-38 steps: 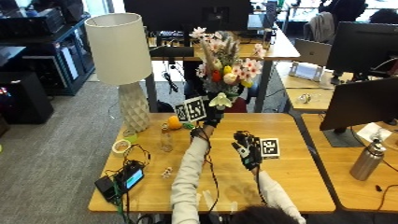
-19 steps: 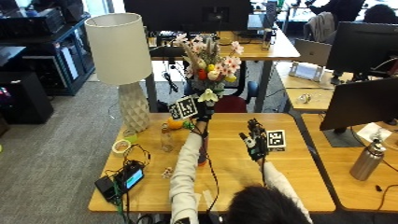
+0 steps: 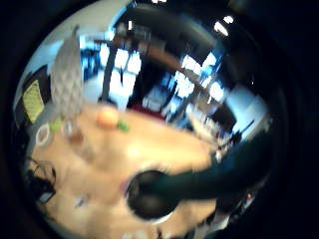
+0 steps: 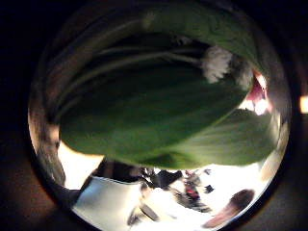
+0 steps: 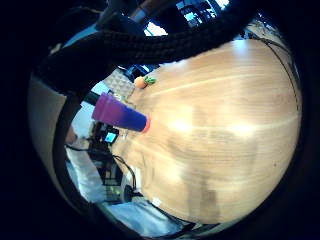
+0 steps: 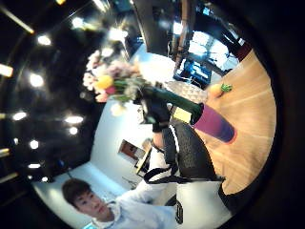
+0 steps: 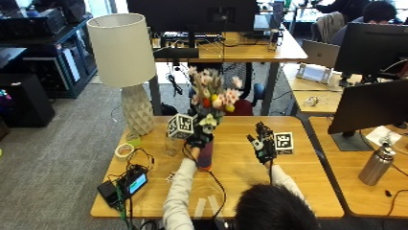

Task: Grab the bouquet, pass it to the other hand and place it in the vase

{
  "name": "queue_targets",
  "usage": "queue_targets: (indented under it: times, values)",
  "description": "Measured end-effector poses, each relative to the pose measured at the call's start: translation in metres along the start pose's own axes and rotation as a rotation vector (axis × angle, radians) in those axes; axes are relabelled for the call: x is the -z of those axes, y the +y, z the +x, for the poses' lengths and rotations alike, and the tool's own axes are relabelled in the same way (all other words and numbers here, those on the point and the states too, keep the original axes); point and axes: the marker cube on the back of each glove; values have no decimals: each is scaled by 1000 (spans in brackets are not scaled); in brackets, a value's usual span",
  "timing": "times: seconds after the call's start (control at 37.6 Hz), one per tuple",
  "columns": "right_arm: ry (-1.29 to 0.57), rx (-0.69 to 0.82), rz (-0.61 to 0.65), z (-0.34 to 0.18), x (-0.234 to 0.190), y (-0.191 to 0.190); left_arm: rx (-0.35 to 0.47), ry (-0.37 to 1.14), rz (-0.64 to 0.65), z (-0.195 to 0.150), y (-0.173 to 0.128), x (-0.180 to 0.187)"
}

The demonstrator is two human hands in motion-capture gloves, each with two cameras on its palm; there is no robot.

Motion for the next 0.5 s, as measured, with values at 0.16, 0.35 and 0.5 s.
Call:
queue_targets:
  times: [0.16,0.35,0.5]
  values:
    - [47,26,-7,-14,10,13,73,-18,-265,-44,91,32]
    - [39,95,-9,10,24,16,50,-236,-220,-92,115,25]
    - [-114,48,-44,23,28,23,-265,-461,-468,-82,107,-37]
